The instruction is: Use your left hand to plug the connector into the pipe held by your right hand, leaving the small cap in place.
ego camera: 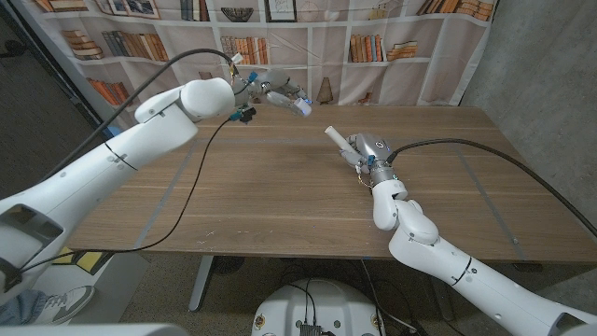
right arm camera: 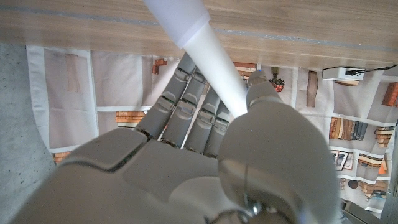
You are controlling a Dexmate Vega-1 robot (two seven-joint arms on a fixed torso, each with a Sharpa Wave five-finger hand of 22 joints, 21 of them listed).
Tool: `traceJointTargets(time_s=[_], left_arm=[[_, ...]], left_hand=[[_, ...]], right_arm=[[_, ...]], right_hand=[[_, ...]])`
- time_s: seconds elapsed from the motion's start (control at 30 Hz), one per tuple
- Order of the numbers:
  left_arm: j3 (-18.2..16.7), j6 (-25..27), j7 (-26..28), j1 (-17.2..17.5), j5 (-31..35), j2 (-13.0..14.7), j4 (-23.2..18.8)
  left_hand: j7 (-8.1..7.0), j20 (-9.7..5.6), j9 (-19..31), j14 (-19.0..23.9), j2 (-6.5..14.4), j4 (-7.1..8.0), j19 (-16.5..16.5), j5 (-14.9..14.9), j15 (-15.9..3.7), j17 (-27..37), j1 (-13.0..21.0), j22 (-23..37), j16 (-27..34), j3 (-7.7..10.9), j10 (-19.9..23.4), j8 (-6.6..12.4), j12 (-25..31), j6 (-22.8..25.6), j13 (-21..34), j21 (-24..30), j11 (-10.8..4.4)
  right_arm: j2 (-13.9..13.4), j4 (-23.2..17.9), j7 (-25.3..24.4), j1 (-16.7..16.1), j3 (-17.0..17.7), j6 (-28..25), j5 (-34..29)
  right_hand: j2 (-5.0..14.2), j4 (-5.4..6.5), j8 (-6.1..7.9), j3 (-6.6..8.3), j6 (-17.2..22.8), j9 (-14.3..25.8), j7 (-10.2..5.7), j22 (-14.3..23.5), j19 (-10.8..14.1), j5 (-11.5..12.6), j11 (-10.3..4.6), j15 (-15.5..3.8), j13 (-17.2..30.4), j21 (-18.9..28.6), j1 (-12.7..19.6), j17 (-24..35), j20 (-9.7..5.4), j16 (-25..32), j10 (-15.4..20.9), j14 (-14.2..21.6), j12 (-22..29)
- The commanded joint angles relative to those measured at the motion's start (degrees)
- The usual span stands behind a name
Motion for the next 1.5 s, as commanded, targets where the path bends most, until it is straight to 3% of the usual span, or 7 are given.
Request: traceJointTargets(time_s=[0.03,0.37,0.5,0.8,1.37,1.5], left_arm=[[8.0,6.2,-10.6,-13.3,6.4,-1.7,-2.0],[13.3,4.9,-21.4,-22.2,8.7,-5.4,2.8],[14.6,4.4,-23.6,-23.9,9.9,-6.4,3.9],[17.2,2.6,-31.1,-29.5,8.2,-10.8,10.5],[18.2,2.7,-33.1,-31.4,7.2,-12.4,10.2],[18.3,3.3,-32.6,-31.1,7.8,-11.8,9.2]], left_hand=[[6.67,-3.68,5.8,0.3,2.5,0.92,0.5,0.3,0.46,0.3,0.5,0.2,-0.3,1.48,7.1,2.66,0.0,7.7,6.5,0.5,0.84],[6.78,-3.49,6.0,0.2,2.5,0.89,0.3,0.2,0.59,0.3,0.5,0.2,-0.4,1.62,7.1,2.70,-0.1,7.8,6.8,0.6,0.97],[6.79,-3.43,6.0,0.0,2.5,0.89,0.2,0.2,0.66,0.3,0.5,0.2,-0.5,1.66,7.0,2.63,-0.1,7.8,6.9,0.6,1.08],[6.81,-3.34,6.0,0.2,2.6,0.86,0.1,0.2,0.95,0.3,0.5,0.2,-0.5,1.82,7.2,2.54,-0.2,7.7,7.2,0.8,1.02],[6.90,-3.28,6.2,0.3,2.6,0.80,0.1,0.1,1.02,0.4,0.5,0.2,-0.5,2.08,7.1,2.46,-0.4,7.7,7.6,1.1,1.07],[6.85,-3.21,6.2,0.2,2.6,0.81,0.1,0.1,1.05,0.4,0.5,0.2,-0.5,2.15,7.1,2.45,-0.5,7.7,7.7,1.2,1.45]], right_arm=[[0.7,-0.4,-1.2,0.1,0.8,1.8,11.0],[1.7,-2.0,-5.5,-1.7,2.7,4.6,16.8],[2.1,-2.2,-7.6,-2.0,2.9,5.7,18.0],[2.5,-3.0,-10.0,-1.7,1.6,7.0,18.1],[2.4,-2.2,-10.0,-0.8,0.1,5.4,18.2],[2.5,-2.0,-10.9,-1.0,0.2,5.3,18.1]], right_hand=[[0.60,7.24,0.42,7.11,4.4,0.1,-3.68,0.2,-0.2,0.4,0.27,-4.81,0.3,0.5,0.1,0.1,-8.26,0.3,0.6,0.5,0.2],[0.63,7.18,0.42,7.14,4.3,0.1,-3.70,0.1,-0.1,0.4,0.21,-4.84,0.3,0.8,0.2,0.1,-8.24,0.4,0.6,0.8,0.2],[0.58,7.18,0.44,7.11,4.3,0.2,-3.63,0.0,-0.1,0.4,0.08,-4.78,0.3,1.0,0.2,0.1,-8.25,0.4,0.7,0.9,0.2],[0.60,7.15,0.46,7.12,4.3,0.3,-3.48,0.0,-0.1,0.4,0.34,-4.81,0.3,1.3,0.2,0.1,-8.25,0.5,0.8,1.0,0.2],[0.64,7.19,0.50,7.09,4.3,0.4,-3.67,-0.1,-0.1,0.4,0.25,-4.78,0.3,1.8,0.2,0.2,-8.22,0.6,1.0,1.4,0.3],[0.59,7.15,0.71,7.07,4.3,0.8,-3.90,-0.2,0.4,0.4,-0.54,-4.91,0.2,2.5,0.2,0.1,-8.21,0.9,2.3,2.4,0.7]])
